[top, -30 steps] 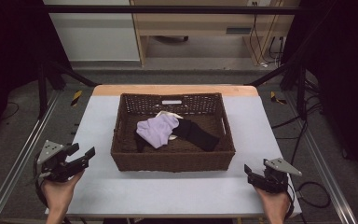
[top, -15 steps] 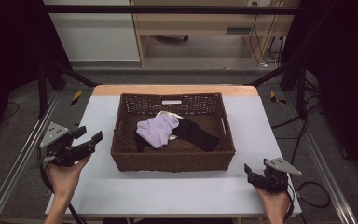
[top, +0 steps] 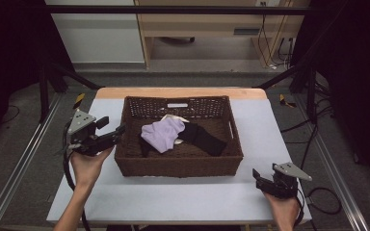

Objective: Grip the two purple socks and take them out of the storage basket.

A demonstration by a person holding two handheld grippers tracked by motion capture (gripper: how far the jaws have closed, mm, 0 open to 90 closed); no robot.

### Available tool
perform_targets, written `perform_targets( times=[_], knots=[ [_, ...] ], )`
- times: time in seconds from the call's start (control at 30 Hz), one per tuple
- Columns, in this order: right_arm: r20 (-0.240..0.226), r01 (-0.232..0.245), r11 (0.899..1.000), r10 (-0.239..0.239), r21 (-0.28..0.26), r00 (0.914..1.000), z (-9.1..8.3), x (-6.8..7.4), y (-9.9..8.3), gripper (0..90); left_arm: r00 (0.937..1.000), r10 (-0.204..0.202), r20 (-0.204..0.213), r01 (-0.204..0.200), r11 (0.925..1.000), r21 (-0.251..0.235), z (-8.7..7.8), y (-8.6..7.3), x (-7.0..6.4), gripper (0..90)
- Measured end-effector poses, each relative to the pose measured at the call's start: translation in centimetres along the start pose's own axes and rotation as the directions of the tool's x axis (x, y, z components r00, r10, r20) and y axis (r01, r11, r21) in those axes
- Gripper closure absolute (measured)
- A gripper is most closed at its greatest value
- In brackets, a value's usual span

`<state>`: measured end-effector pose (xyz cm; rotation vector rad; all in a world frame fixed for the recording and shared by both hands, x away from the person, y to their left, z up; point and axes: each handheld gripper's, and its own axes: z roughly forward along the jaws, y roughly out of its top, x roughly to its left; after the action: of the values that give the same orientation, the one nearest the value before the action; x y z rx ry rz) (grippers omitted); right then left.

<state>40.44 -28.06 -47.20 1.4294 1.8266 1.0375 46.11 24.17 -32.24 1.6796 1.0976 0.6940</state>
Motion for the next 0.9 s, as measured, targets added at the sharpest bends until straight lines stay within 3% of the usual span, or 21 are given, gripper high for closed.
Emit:
perform_targets(
  times=[0.27,0.6,0.9],
  knots=[
    [-0.001,-0.001,1.0,0.001,0.001,1.0,0.1,0.0,0.0,23.0,0.9999,0.01,0.006,-0.01,0.9999,0.005,1.8,1.2,-0.9,34.5],
    [0.001,-0.003,1.0,0.003,0.001,1.0,0.1,-0.1,0.1,23.5,0.9996,0.021,0.018,-0.022,0.9993,0.029,5.3,2.1,-1.9,36.1],
    [0.001,-0.001,1.0,0.001,0.0,1.0,0.2,-0.1,0.1,23.7,0.999,0.027,0.035,-0.029,0.9973,0.068,8.4,1.8,-2.4,37.4]
  ],
)
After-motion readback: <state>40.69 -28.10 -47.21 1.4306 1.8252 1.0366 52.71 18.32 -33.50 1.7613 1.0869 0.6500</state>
